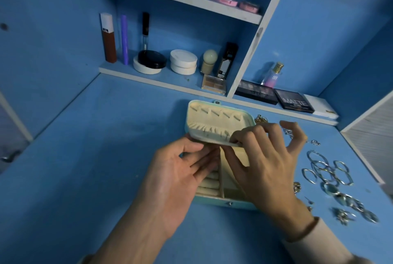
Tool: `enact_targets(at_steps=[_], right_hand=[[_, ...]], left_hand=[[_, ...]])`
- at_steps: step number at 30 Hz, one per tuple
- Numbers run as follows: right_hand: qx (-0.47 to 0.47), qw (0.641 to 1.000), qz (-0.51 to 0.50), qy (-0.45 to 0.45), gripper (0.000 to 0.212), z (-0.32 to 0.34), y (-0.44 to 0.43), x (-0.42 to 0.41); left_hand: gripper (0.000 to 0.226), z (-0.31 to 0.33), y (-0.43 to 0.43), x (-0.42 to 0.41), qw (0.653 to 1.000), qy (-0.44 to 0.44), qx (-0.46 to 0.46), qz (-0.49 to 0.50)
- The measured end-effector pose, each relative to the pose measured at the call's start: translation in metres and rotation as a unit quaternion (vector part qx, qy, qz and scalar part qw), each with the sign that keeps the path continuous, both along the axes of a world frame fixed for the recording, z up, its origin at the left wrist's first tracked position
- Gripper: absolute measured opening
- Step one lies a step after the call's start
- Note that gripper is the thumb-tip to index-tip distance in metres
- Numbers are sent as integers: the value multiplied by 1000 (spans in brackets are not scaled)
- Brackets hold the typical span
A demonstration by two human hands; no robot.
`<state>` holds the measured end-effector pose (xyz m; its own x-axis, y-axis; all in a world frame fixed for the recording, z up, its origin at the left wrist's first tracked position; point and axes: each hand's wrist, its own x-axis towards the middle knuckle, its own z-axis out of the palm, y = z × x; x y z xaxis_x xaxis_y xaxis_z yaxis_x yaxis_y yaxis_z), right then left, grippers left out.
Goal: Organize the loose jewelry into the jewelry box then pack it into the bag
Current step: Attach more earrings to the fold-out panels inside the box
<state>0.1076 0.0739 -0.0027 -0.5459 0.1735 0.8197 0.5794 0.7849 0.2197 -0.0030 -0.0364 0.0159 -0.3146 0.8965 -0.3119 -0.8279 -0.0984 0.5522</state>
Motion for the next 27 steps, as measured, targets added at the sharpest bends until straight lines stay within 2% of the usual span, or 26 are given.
enact_targets(at_steps=[3,6,11,13,15,17,21,23,27], right_hand=[[-7,1000,-4,-6,14,-2,-4,2],[-25,999,-8,-21,15,-2,-9,4],[-70,995,2,-75,20,3,-16,13],[-106,988,34,-108,27,12,-16,19],[-183,971,90,-123,36,26,-13,27],[-272,951,115,-92,39,40,-1,38],[-386,921,49,-2,17,53,45,65],[-445,895,2,-33,9,50,71,80],[-495,849,-43,-178,20,37,93,100]], left_hand=[[18,-3,0,3,1000,8,-9,20],[45,-6,3,6,999,22,-15,40],[27,-8,1,7,998,21,-7,54],[31,-9,1,6,999,19,-7,45],[36,-10,1,6,999,20,-11,42],[24,-9,1,6,999,20,-8,48],[6,-7,-1,8,998,20,-9,57],[6,-7,-1,8,998,18,-9,60],[7,-7,-1,9,998,21,-7,62]])
